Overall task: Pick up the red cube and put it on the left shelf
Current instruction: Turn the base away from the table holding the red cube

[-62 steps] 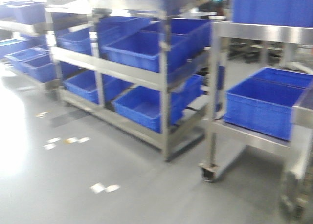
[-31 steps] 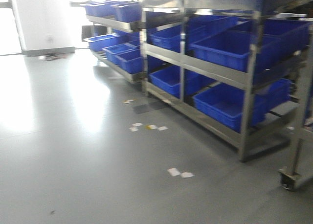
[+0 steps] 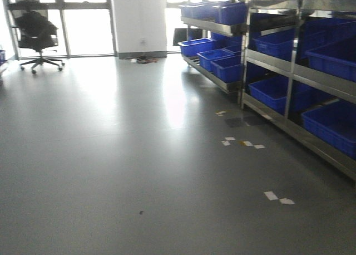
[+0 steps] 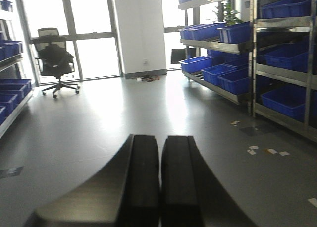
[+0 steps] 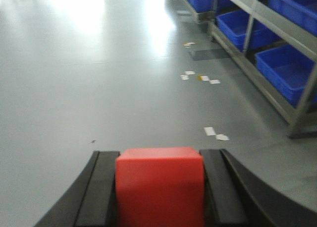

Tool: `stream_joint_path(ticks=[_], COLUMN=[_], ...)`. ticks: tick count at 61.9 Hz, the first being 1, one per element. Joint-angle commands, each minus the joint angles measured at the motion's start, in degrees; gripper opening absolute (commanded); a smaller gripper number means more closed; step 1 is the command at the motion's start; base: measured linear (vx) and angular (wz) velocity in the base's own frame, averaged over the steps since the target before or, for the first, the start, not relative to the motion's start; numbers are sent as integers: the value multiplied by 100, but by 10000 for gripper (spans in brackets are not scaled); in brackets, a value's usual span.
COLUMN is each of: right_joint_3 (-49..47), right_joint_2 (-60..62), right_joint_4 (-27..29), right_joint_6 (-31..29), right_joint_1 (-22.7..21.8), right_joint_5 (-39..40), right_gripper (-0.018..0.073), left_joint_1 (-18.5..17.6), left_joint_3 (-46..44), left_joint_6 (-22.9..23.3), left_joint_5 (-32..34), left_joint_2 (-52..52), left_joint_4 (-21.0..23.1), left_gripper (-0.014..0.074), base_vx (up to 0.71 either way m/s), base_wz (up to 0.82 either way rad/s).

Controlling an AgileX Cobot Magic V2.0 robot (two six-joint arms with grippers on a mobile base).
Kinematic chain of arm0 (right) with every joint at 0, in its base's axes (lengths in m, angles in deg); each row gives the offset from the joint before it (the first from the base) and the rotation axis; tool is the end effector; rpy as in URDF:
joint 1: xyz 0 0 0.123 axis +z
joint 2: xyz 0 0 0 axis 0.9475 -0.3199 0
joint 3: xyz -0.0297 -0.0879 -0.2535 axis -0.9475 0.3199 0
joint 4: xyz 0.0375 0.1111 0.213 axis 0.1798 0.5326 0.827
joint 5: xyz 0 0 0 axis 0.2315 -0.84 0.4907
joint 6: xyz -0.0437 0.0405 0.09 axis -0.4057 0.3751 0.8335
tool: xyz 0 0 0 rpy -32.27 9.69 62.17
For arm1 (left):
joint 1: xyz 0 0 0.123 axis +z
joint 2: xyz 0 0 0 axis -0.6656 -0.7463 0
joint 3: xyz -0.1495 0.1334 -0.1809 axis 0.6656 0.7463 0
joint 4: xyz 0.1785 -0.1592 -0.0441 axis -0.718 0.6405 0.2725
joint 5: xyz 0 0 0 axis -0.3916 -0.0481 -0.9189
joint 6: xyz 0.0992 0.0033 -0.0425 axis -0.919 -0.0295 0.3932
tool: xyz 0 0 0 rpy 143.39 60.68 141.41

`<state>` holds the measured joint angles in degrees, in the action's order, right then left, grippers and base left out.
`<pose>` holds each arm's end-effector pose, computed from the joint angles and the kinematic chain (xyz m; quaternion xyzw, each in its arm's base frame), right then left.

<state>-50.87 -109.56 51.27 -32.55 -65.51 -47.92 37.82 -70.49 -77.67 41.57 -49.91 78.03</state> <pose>0.1388 0.0103 0.2772 -0.0070 0.7951 0.0337 0.6055 0.0794 -0.0054 0.2114 0.0404 0.6759 -0.0062 0.7359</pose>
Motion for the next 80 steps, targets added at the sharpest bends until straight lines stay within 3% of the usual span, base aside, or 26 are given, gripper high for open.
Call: stream_joint_path(ticks=[1,60,80], right_joint_3=[-173,-173,-173], right_joint_2=[-7,-1,-32], right_joint_4=[-88,-88,-88], right_joint_6=[-4,-4,-4], right_joint_1=[-33,-33,-33], right_joint_5=[525,525,492], right_gripper=[57,57,57], left_joint_1=[-19,-19,-19], left_joint_3=[126,126,126], left_joint_6=[-8,-8,-8], left_joint_5=[478,478,478], left_joint_2=[-47,-47,-40], left_joint_4=[32,32,32], left_gripper=[106,106,106], base_vx=[-15,-13,4], base_wz=[74,40,0])
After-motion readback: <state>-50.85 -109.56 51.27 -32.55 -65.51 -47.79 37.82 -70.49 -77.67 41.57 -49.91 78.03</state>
